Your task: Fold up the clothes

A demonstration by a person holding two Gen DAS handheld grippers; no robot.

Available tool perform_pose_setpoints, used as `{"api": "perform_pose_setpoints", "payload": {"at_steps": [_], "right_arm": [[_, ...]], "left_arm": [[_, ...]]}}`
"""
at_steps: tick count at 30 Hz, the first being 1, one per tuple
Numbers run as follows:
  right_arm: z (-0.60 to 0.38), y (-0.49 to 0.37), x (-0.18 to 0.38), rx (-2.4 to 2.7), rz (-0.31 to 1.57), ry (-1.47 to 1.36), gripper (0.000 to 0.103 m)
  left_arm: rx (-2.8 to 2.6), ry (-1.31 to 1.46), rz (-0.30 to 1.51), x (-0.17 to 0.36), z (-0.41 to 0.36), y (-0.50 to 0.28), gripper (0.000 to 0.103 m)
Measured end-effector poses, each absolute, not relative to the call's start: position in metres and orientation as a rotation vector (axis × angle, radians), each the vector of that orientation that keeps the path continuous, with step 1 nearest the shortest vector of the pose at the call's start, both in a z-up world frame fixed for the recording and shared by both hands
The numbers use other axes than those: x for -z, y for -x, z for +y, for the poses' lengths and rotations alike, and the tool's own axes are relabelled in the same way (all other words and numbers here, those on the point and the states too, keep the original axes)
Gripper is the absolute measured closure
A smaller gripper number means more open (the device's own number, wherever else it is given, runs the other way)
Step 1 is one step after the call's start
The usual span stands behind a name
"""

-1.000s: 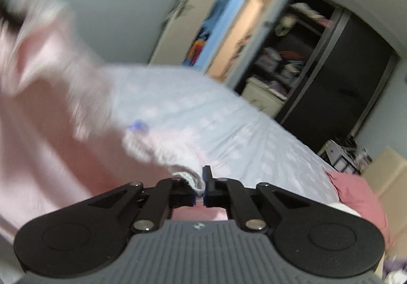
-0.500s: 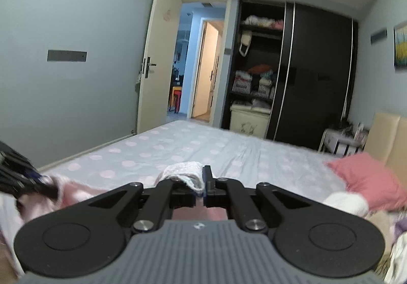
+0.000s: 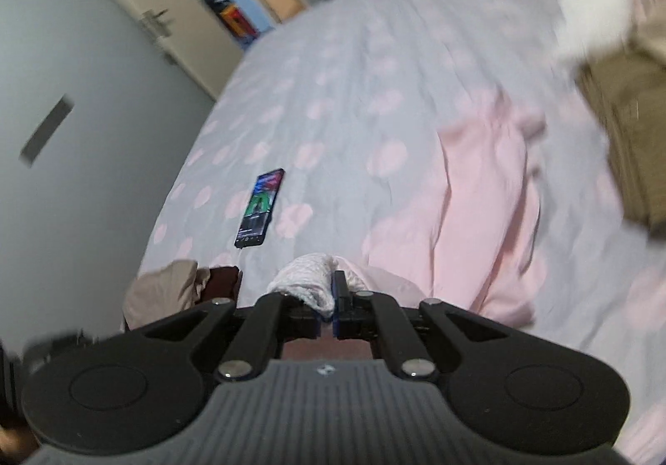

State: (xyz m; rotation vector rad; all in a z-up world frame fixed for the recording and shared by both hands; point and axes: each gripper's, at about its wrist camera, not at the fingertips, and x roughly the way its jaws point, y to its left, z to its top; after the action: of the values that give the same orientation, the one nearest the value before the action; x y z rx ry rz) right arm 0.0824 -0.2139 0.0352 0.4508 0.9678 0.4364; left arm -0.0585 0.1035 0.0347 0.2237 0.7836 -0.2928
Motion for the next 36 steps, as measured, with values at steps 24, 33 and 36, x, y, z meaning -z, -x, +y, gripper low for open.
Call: {"api": "perform_pose_setpoints", "payload": {"at_steps": [24,33,36], "right_arm": [[-0.221,-0.084,-0.032,-0.455,0.972,-0.527,0.097],[-0.237,-0.077,-0.033,-0.462,0.967,-0.530,0.097],[-0.246,-0.076,-0.030,-0.447,0.968,-0.527,0.097]], "left_arm": [[0.135,-0.926,0.405,0.101,-0.033,0.107,0.040],[0.190,-0.863,0.366,0.088,-0.027,0.092,0.056],[0.185,-0.801,0.316,0.066,-0.016,0.095,0.059]]}}
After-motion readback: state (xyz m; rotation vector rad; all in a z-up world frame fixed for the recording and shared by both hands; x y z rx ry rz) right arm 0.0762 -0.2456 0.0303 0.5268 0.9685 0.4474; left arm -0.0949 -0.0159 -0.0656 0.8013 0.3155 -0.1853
